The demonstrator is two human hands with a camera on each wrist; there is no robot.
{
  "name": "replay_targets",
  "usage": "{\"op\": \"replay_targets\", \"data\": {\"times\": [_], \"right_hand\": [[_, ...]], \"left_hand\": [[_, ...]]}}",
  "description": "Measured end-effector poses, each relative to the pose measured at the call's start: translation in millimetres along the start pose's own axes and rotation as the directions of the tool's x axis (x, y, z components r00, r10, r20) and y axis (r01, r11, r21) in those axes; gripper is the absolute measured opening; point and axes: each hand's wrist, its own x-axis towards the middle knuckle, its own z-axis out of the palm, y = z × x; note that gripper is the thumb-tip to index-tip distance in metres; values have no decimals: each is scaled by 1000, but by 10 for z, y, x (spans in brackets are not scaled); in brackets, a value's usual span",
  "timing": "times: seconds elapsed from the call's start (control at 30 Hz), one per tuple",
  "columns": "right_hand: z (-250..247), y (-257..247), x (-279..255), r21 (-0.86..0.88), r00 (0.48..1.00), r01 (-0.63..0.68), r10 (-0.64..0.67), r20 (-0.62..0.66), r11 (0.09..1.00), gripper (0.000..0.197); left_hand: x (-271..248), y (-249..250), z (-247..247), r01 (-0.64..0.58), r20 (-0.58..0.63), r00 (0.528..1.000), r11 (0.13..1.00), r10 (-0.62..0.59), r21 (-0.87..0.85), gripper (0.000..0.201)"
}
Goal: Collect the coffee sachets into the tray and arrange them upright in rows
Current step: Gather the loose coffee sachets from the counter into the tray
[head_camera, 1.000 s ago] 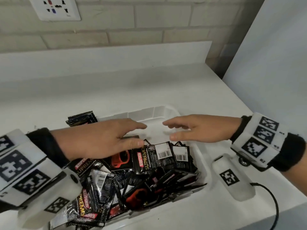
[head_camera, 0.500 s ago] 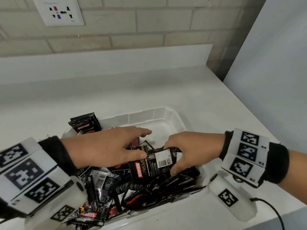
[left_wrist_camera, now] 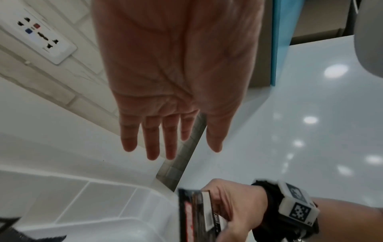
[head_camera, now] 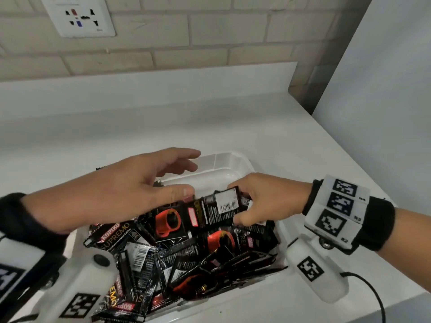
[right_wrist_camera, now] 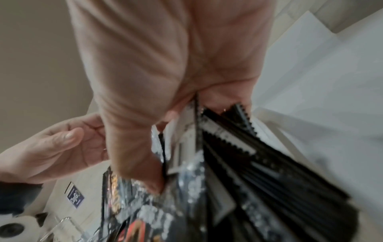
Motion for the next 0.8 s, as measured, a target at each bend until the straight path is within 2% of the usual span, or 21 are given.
{"op": "replay_targets", "data": {"times": [0.1, 0.27, 0.4, 0.6, 0.7, 0.8], "right_hand": [[-36, 7, 37, 109, 992, 16, -2, -130, 994, 22], [-14, 65, 37, 191, 982, 40, -3, -190, 981, 18], [-18, 81, 51, 276, 968, 71, 1, -252, 959, 29], [22, 59, 49, 345, 964, 76, 20, -266, 936, 34], [48, 26, 68, 327, 970, 78, 4, -243, 942, 34], [99, -10, 37, 284, 987, 81, -38, -153, 955, 34]], "left_hand": [[-61, 19, -17, -33, -57, 998, 999, 31, -41, 73], [-150, -14, 19, -56, -122, 992, 993, 43, -105, 65], [-197, -20, 48, -51, -167, 985, 994, 34, -93, 67], [-174, 28, 233, 29, -246, 968, 993, -56, -114, 74], [-67, 120, 318, 54, -228, 971, 993, -78, -109, 65], [35, 142, 363, 101, -157, 982, 995, -100, 0, 42]]}}
